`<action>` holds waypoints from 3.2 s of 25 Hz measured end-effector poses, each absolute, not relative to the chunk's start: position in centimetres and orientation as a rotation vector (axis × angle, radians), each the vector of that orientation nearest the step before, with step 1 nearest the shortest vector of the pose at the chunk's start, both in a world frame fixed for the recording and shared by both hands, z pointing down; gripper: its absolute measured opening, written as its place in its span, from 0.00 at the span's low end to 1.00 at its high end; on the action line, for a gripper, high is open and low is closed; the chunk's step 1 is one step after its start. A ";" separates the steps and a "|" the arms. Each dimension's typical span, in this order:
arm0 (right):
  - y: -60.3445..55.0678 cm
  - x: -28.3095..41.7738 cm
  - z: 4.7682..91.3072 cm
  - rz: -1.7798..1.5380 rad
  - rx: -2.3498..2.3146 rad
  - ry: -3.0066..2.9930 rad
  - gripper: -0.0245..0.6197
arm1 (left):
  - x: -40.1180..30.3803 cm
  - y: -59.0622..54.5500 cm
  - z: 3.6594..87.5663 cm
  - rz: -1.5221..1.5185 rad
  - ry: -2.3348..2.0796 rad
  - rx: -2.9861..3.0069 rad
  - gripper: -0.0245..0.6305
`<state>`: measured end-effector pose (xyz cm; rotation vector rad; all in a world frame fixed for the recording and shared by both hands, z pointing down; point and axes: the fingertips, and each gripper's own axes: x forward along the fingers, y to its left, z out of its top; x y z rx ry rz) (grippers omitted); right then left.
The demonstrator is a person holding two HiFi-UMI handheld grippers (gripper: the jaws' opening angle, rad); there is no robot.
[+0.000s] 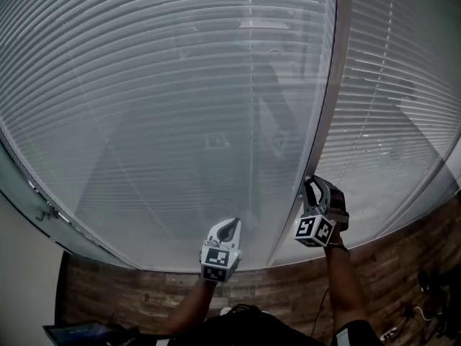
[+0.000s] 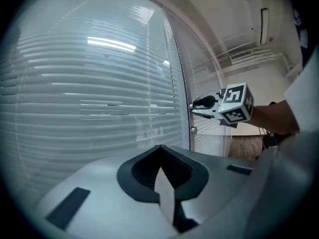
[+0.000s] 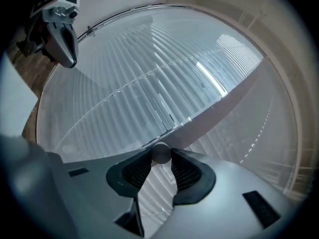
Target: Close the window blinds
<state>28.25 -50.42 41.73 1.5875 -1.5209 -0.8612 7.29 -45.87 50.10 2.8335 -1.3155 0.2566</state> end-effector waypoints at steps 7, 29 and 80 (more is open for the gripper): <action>-49.9 28.1 41.6 -0.856 1.653 -1.561 0.24 | 7.6 -45.7 49.9 0.274 -1.301 2.826 0.03; -40.6 30.4 42.1 -0.622 1.984 -1.944 0.04 | 9.6 -43.8 47.2 0.184 -1.437 2.823 0.03; -15.6 6.1 45.1 -0.068 2.048 -2.318 0.04 | -10.3 -18.5 44.9 0.116 -1.450 2.757 0.03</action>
